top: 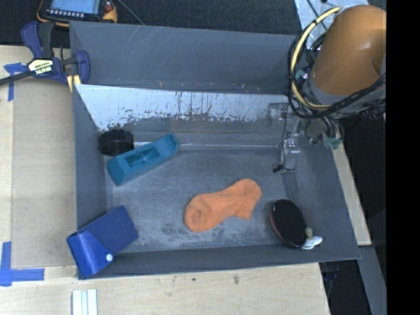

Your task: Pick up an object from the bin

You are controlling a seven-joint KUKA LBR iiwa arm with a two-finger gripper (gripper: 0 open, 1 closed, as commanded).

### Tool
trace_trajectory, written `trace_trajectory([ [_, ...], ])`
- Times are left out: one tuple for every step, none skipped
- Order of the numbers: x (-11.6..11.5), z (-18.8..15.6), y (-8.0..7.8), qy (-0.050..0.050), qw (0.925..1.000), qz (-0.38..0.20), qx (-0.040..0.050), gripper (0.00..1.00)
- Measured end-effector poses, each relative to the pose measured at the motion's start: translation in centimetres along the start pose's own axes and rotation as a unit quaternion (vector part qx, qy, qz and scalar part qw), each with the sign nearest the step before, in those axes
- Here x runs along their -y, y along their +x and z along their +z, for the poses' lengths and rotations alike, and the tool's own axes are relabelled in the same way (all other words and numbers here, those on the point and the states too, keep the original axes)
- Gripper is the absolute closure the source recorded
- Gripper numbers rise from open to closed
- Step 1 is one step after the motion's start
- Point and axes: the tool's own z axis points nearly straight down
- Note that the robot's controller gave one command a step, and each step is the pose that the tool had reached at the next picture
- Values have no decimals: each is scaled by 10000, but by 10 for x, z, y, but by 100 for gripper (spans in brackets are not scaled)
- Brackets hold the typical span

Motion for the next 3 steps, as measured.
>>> trace_trajectory([
  [-16, 55, 21, 1, 9990, -436, 11, 0],
  [-54, 73, 51, -11, 9920, -1259, -25, 0],
  [-49, 98, 57, -3, 9898, -1426, -8, 0],
])
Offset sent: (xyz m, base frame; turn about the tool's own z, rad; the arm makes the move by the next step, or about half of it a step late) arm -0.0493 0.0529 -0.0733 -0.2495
